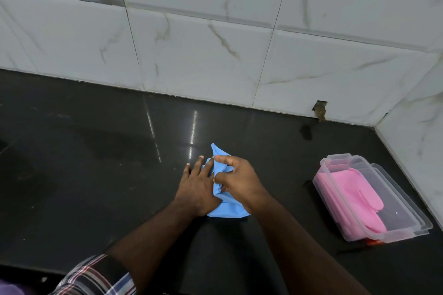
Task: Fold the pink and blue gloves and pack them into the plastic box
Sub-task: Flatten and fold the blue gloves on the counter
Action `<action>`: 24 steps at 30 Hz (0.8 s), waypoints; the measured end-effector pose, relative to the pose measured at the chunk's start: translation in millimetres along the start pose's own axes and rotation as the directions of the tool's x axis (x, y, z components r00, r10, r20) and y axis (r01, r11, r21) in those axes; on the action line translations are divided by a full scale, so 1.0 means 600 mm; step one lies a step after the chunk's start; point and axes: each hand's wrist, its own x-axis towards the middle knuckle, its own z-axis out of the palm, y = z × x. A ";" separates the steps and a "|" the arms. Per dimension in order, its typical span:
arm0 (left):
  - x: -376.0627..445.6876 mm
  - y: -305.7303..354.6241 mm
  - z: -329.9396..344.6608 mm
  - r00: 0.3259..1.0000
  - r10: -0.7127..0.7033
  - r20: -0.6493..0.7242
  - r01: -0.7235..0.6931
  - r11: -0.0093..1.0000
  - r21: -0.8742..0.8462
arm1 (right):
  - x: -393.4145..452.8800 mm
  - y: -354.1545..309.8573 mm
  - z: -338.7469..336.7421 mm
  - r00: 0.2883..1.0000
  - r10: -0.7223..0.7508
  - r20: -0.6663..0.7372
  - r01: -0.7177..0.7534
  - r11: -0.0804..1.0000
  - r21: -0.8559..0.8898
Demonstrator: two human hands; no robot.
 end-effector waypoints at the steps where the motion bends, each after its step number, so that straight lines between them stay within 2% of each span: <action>1: -0.001 0.000 -0.003 1.000 0.007 0.003 -0.007 1.000 -0.010 | 0.001 0.001 0.004 1.000 0.002 -0.008 -0.003 1.000 -0.028; 3: -0.001 -0.004 -0.011 1.000 0.015 -0.005 -0.016 0.998 -0.064 | 0.004 0.006 0.005 0.999 0.012 -0.049 -0.016 0.997 -0.077; 5: 0.002 -0.012 -0.015 0.998 -0.025 -0.059 0.008 0.959 -0.282 | 0.007 0.013 0.003 0.997 0.012 -0.079 -0.020 0.994 -0.109; 7: 0.008 -0.021 -0.021 0.973 -0.160 -0.164 0.037 0.816 -0.577 | 0.010 0.018 0.001 0.996 0.004 -0.094 -0.018 0.989 -0.149; 8: 0.008 -0.022 -0.028 0.947 -0.236 -0.219 0.038 0.756 -0.654 | 0.011 0.020 0.002 0.995 -0.002 -0.096 -0.015 0.984 -0.177; 10: 0.008 -0.019 -0.052 0.896 -0.353 -0.271 0.071 0.715 -0.696 | 0.010 0.020 0.005 0.996 -0.015 -0.092 -0.008 0.970 -0.243; 11: 0.007 -0.017 -0.067 0.887 -0.396 -0.239 0.106 0.678 -0.728 | 0.009 0.020 0.008 0.996 -0.024 -0.084 0.001 0.963 -0.269; 14: 0.011 -0.011 -0.098 0.913 -0.405 0.044 0.225 0.413 -0.883 | 0.004 0.021 0.019 0.997 -0.063 -0.048 0.044 0.945 -0.324; 16: 0.015 -0.009 -0.104 0.927 -0.360 0.109 0.253 0.384 -0.888 | 0.002 0.026 0.029 0.994 -0.107 -0.030 0.088 0.922 -0.377; 19: 0.020 -0.012 -0.100 0.914 -0.382 0.134 0.282 0.364 -0.888 | -0.001 0.039 0.041 0.990 -0.138 -0.014 0.117 0.890 -0.440; 22: 0.023 -0.022 -0.098 0.903 -0.412 0.121 0.308 0.426 -0.851 | -0.006 0.044 0.035 0.987 -0.159 0.011 0.152 0.917 -0.369; 24: 0.022 -0.028 -0.101 0.903 -0.413 0.115 0.319 0.468 -0.824 | -0.007 0.050 0.010 0.972 -0.222 -0.077 0.181 0.917 -0.354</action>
